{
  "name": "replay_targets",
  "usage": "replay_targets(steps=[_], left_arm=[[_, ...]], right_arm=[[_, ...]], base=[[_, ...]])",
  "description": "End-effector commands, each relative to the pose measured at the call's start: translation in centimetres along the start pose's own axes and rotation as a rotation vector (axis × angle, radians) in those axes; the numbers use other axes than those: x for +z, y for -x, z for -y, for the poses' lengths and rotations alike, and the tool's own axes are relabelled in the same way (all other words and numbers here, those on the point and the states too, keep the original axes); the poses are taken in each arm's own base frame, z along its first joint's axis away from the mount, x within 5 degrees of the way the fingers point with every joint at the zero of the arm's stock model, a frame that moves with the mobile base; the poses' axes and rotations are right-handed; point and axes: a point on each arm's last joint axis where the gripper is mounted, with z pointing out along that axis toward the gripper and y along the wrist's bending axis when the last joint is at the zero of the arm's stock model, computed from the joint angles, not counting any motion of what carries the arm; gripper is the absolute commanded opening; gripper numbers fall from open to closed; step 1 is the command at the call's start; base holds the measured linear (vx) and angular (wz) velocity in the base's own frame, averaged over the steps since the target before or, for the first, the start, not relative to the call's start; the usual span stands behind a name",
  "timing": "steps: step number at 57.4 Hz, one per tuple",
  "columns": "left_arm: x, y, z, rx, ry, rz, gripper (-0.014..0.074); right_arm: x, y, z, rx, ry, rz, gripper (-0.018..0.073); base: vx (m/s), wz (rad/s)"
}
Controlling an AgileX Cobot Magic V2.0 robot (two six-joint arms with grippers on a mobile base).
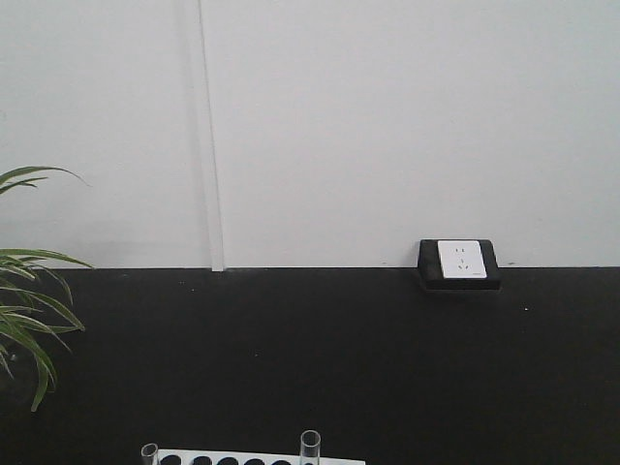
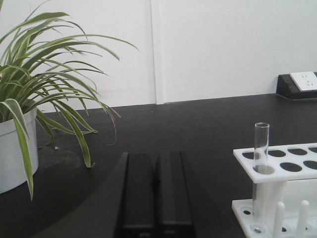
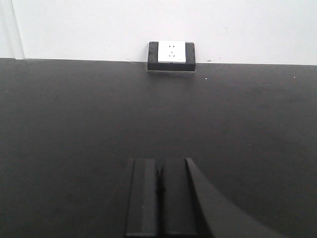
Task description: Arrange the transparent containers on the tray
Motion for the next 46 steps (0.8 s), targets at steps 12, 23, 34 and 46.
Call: replay_targets(steps=[12, 23, 34, 46], left_arm=[[-0.09, -0.07, 0.04, -0.010, -0.008, 0.075, -0.0006], [-0.09, -0.07, 0.04, -0.010, -0.008, 0.075, -0.0006], [-0.09, -0.07, 0.04, -0.010, -0.008, 0.075, -0.0006], [-0.09, -0.07, 0.04, -0.010, -0.008, 0.075, -0.0006]], right_arm=[[-0.01, 0.50, 0.01, -0.009, -0.004, 0.082, 0.0009], [-0.01, 0.50, 0.01, -0.009, -0.004, 0.082, 0.0009], [-0.01, 0.50, 0.01, -0.009, -0.004, 0.082, 0.0009], [-0.01, 0.50, 0.01, -0.009, -0.004, 0.082, 0.0009]], base=[[0.00, 0.00], [0.00, 0.00], [0.00, 0.00], [0.00, 0.00]])
